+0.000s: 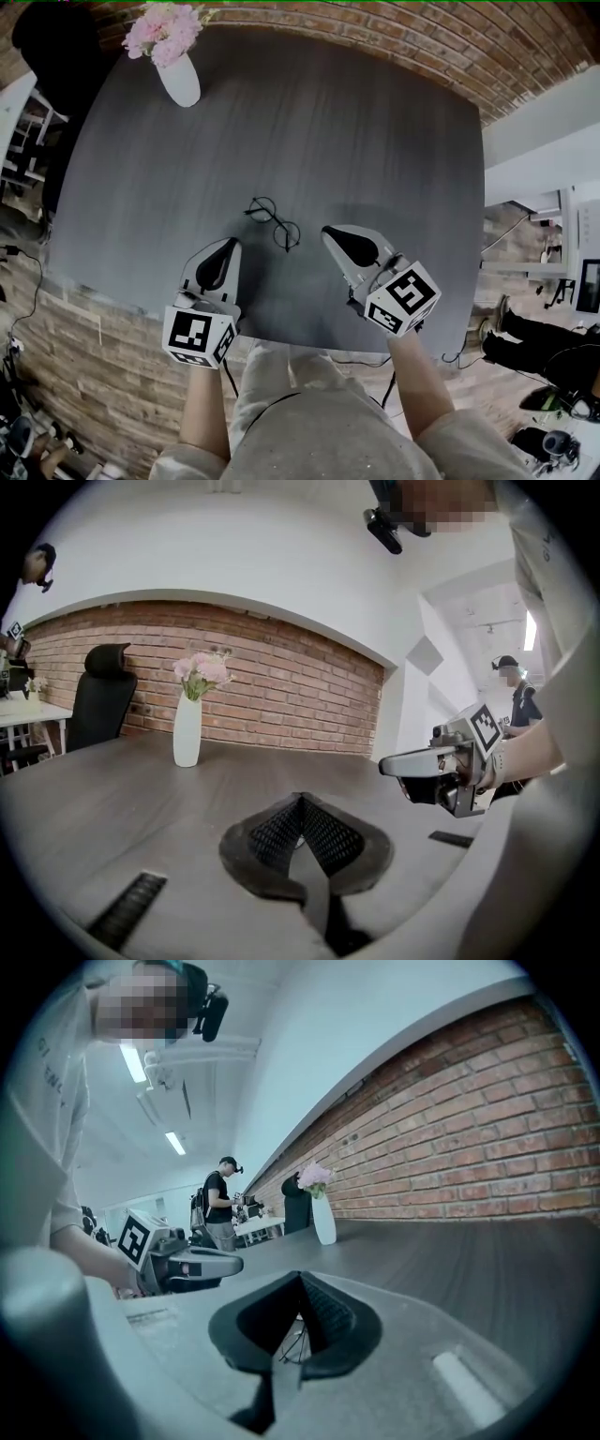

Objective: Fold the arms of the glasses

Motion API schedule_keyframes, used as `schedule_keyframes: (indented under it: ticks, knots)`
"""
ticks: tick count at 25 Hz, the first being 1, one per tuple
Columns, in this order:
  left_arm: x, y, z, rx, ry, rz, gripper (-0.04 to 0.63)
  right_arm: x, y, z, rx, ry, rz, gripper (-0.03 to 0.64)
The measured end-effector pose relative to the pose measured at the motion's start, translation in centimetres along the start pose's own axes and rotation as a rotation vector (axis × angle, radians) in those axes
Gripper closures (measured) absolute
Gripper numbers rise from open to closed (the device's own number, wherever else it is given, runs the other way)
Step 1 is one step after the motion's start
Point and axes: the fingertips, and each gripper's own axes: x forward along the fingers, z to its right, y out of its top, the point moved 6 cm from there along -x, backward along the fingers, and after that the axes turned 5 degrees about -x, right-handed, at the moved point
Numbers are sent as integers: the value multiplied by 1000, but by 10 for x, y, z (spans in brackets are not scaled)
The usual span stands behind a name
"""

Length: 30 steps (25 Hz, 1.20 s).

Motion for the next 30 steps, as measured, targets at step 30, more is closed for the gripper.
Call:
schedule_keyframes:
  ticks: [30]
  knots:
    - [-65, 107, 16, 101, 54, 237, 597, -38, 94, -39, -122, -42, 203, 615]
